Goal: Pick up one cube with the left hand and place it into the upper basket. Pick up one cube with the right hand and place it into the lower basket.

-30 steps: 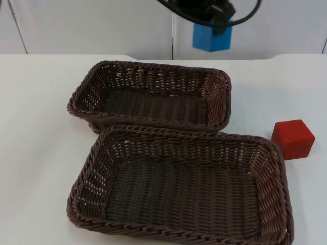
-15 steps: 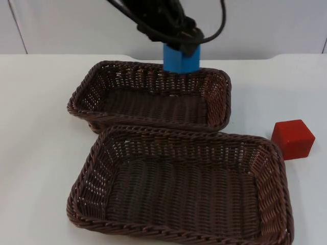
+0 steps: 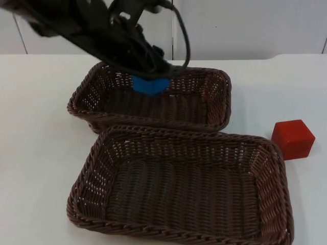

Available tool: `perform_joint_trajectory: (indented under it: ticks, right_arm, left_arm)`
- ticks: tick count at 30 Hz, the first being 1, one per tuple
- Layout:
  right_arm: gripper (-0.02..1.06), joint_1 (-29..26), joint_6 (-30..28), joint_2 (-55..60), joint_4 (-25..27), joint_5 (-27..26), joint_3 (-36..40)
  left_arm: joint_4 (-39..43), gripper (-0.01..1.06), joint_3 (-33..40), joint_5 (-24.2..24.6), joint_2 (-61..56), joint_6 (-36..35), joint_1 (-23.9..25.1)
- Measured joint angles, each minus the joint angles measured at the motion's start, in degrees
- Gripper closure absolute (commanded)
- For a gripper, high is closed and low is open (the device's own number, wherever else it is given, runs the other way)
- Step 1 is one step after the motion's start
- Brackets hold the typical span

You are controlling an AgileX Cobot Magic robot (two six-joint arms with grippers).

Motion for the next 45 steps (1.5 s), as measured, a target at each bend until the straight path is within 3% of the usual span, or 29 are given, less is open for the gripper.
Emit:
perform_joint_trajectory:
  ticks: [11, 39, 42, 43, 45]
  right_arm:
    - [-0.01, 0.0, 0.0, 0.0, 0.1, 0.0, 0.0]
    - [-0.01, 0.0, 0.0, 0.0, -0.01, 0.0, 0.0]
    - [-0.01, 0.0, 0.0, 0.0, -0.01, 0.0, 0.0]
    - [-0.01, 0.0, 0.0, 0.0, -0.01, 0.0, 0.0]
    - [-0.01, 0.0, 0.0, 0.0, -0.01, 0.0, 0.0]
  left_arm:
    - [-0.46, 1.05, 3.07, -5.07, -0.35, -0.1, 0.0]
    - [-0.46, 1.03, 3.07, -6.2, 4.45, -0.1, 0.0]
    - [-0.46, 0.86, 3.07, -5.52, 4.45, -0.1, 0.0]
    - [-0.46, 0.86, 3.07, -5.4, 4.45, -0.1, 0.0]
    - [-0.46, 0.66, 3.07, -5.12, 4.45, -0.1, 0.0]
